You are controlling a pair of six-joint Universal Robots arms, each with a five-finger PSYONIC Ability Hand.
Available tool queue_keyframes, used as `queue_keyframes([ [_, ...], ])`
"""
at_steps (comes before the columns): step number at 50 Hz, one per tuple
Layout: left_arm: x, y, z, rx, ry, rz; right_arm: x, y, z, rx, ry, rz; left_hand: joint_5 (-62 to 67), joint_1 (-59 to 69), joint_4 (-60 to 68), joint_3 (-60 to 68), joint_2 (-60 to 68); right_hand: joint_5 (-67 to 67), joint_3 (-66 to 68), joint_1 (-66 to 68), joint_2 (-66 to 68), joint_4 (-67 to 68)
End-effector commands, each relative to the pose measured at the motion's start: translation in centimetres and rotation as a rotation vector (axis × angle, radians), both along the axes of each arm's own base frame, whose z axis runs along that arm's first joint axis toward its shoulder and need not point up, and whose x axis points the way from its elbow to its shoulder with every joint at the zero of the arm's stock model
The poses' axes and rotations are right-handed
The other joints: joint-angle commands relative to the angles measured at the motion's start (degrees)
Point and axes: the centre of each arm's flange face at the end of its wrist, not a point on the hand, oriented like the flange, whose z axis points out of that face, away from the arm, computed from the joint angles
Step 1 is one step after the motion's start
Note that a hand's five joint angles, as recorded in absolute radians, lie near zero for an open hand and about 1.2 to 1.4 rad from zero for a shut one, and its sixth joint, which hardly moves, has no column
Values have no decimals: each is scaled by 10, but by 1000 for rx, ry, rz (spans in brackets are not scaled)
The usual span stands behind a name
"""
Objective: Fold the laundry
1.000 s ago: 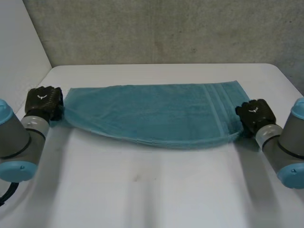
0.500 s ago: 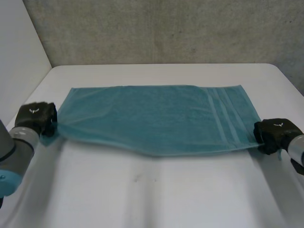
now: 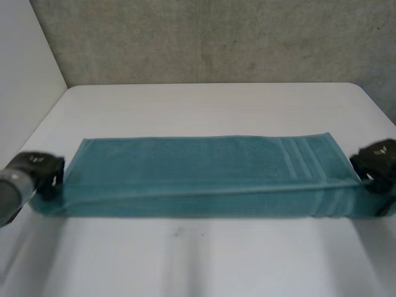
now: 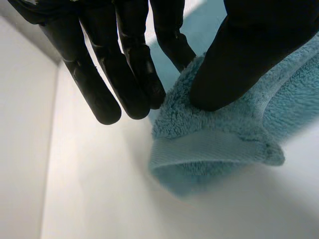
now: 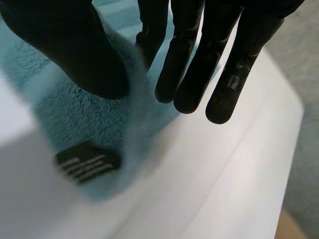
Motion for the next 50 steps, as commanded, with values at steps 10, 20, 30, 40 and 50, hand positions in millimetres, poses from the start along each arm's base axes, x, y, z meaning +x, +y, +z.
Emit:
queue_keyframes([
  [10, -52, -119, -24, -359, 9, -78, 68, -105, -25, -442, 10, -39, 137, 159, 115, 115, 112, 142, 120, 235, 121, 116],
  [20, -64, -140, -49, -468, 25, -105, 89, -123, -43, -502, 14, -64, -511, -489, -534, -533, -537, -558, -580, -465, -579, -584],
  [30, -80, -130, -17, -628, 70, -194, 81, -113, -15, -511, -111, -165, -563, -541, -585, -585, -588, -558, -580, -465, -579, -584],
  [40, -75, -94, 20, -641, 78, -201, 76, -68, 39, -489, -312, -131, -563, -541, -585, -585, -588, -558, -580, -465, -579, -584],
  [50, -62, -37, 22, -553, 131, -183, 34, -39, 14, -197, -329, -81, -563, -541, -585, -585, -588, -492, -514, -398, -512, -517],
])
